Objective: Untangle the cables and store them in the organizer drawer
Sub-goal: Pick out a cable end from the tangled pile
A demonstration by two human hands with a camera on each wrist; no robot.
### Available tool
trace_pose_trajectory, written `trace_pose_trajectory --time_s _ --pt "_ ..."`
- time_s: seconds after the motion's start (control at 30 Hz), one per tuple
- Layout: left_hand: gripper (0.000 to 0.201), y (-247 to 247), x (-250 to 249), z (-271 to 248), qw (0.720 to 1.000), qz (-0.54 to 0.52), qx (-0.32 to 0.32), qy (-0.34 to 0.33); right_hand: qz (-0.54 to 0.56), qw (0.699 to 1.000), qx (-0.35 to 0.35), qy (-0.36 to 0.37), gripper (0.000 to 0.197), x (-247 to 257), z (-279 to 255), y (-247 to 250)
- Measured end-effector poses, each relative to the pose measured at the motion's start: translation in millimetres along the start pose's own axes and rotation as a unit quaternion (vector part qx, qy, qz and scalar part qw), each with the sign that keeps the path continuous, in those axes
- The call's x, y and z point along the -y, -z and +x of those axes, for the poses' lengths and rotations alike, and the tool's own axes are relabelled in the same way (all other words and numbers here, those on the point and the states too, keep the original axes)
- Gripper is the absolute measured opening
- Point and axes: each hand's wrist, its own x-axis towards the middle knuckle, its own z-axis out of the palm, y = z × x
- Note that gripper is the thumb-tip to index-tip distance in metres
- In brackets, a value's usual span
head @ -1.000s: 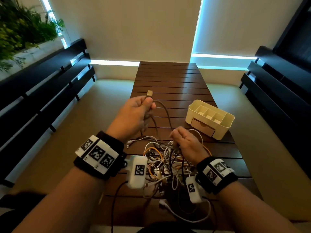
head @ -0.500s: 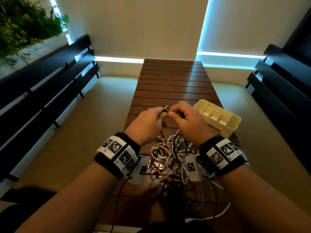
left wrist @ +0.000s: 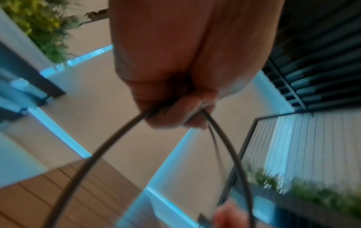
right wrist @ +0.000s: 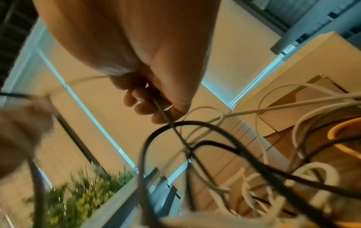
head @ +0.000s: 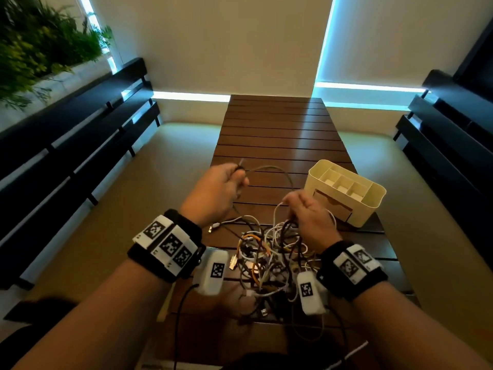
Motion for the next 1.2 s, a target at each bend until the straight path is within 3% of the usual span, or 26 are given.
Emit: trace_pose_trajectory --time_s 0.07,0.1,0.17,0.23,0.27,0.37,0.47,0.57,0.67,0.73,0.8,0.87,0.93,1.0,1.03,1.1,1.2 --pt "0.031 1 20 0 0.987 0.137 0.057 0.061 0.016 0.998 -0.055 0.037 0.019 12 8 10" --pt "0.03 1 26 -1 0.979 0.181 0.055 0.077 0.011 0.996 -0.071 0.061 0.017 16 10 14" --pt "0.025 3 28 -5 0.974 0.215 -0.028 0.063 -0.017 0.992 -0.076 0.101 0.014 23 13 14" --pt "0.025 3 16 -9 0.975 0.191 -0.118 0.003 -0.057 0.989 -0.056 0.128 0.012 25 12 9" --pt "0.026 0 8 -10 0.976 0.171 -0.132 -0.03 -0.072 0.987 -0.042 0.14 0.01 25 12 4" --pt "0.021 -18 -5 -7 0.982 0.137 -0.08 -0.106 -0.087 0.982 -0.01 0.17 0.006 34 12 -8" --pt "0.03 -30 -1 1 0.99 0.115 -0.028 -0.07 -0.074 0.981 -0.006 0.178 0.007 45 12 -12" --pt "0.035 -27 -11 0 0.989 0.102 -0.057 -0.085 -0.057 0.989 0.018 0.135 0.011 45 5 -11" --pt "0.036 -17 -24 -2 0.989 -0.003 -0.106 -0.101 -0.068 0.992 0.07 0.081 0.016 25 -3 -15" --pt "0.035 -8 -30 -4 0.978 -0.153 -0.126 -0.067 -0.096 0.989 0.101 0.052 0.018 7 -6 -17" --pt "0.035 -2 -31 -8 0.964 -0.238 -0.117 -0.028 -0.094 0.991 0.096 0.021 0.021 -4 -6 -14" --pt "0.036 1 -22 -14 0.979 -0.178 -0.096 0.0 -0.081 0.995 0.065 0.006 0.022 -4 -2 -6" --pt "0.035 5 -3 -17 0.998 0.017 -0.038 0.049 -0.058 0.998 0.031 0.023 0.019 3 0 3" --pt "0.034 8 18 -19 0.974 0.194 0.019 0.112 -0.058 0.996 -0.006 0.064 0.019 8 2 7" --pt "0.033 9 24 -21 0.961 0.245 0.012 0.125 -0.061 0.994 -0.021 0.084 0.019 9 3 8" --pt "0.028 9 22 -26 0.955 0.279 -0.065 0.081 -0.062 0.991 -0.032 0.111 0.012 11 3 4" --pt "0.026 -3 3 -31 0.966 0.215 -0.128 -0.064 -0.058 0.99 -0.01 0.128 0.009 12 4 -8"
